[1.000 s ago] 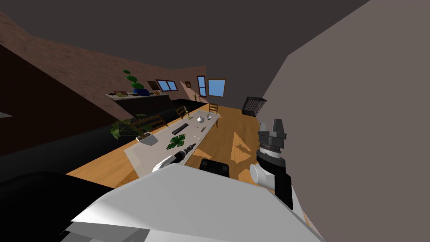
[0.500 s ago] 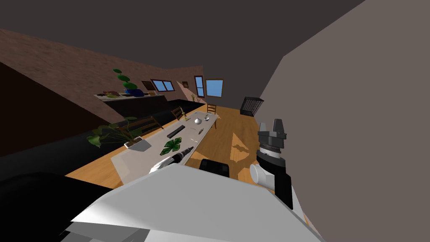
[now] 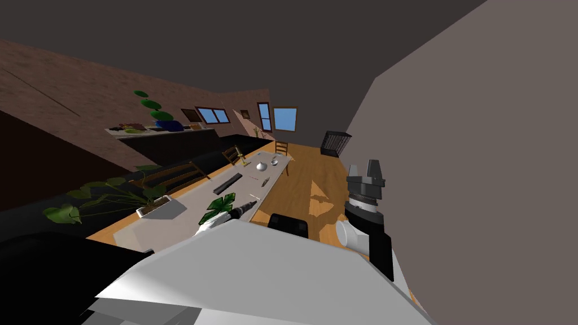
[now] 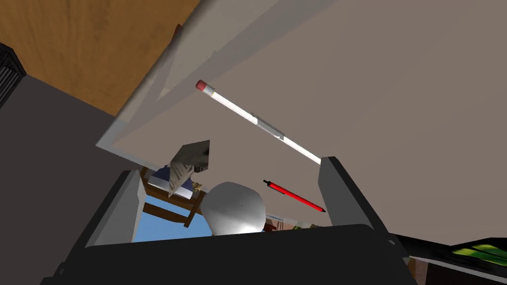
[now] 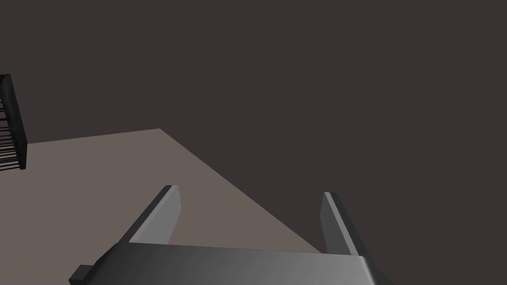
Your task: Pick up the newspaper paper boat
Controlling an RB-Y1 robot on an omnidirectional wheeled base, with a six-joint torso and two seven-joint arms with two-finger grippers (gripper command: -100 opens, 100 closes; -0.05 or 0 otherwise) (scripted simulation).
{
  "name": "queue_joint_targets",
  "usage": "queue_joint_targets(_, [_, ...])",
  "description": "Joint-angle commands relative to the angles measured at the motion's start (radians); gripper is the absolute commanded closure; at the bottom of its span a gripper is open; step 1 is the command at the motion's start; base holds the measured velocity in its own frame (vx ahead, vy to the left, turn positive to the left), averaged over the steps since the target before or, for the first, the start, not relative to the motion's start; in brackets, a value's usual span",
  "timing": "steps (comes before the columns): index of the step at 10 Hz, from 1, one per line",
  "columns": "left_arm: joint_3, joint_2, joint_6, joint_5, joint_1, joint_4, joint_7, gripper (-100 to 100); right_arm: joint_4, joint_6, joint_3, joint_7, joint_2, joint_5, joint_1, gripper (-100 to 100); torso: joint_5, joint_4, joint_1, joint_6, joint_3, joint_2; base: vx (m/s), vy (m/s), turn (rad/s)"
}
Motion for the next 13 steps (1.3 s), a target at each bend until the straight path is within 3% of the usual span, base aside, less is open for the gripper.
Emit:
queue_joint_targets(1, [0.006,-0.002,-0.019,-0.003,-0.010,0.039,-0.009,-100,0.000,0.000,0.000,0.000,0.000,0.000,0.000,0,0.000,0.000,0.000,0.000,0.000,0.000,0.084,0.009,0.008])
queue_joint_targets(3, [-0.010,0.017,-0.030,-0.033,-0.031,0.099,-0.025,-100,0.000,0.000,0.000,0.000,0.000,0.000,0.000,0,0.000,0.002,0.001,0.000,0.004,0.006,0.173,-0.002,-0.061])
queue_joint_targets(6, [-0.021,0.027,-0.042,-0.055,-0.053,0.138,-0.039,-100,0.000,0.000,0.000,0.000,0.000,0.000,0.000,0,0.000,0.000,0.000,0.000,0.001,0.001,0.228,0.003,-0.044])
queue_joint_targets(8, [-0.023,0.027,-0.053,-0.066,-0.078,0.152,-0.048,-100,0.000,0.000,0.000,0.000,0.000,0.000,0.000,0,0.000,-0.001,0.001,0.000,-0.003,-0.006,0.307,0.028,-0.067])
queue_joint_targets(12, [-0.021,0.024,-0.058,-0.066,-0.099,0.155,-0.047,-100,0.000,0.000,0.000,0.000,0.000,0.000,0.000,0,0.000,-0.001,0.000,0.000,-0.002,-0.003,0.206,0.003,-0.031])
queue_joint_targets(13, [-0.021,0.024,-0.058,-0.066,-0.101,0.155,-0.047,0,0.000,0.000,0.000,0.000,0.000,0.000,0.000,0,0.000,0.000,0.000,0.000,0.002,0.004,0.023,0.000,0.001])
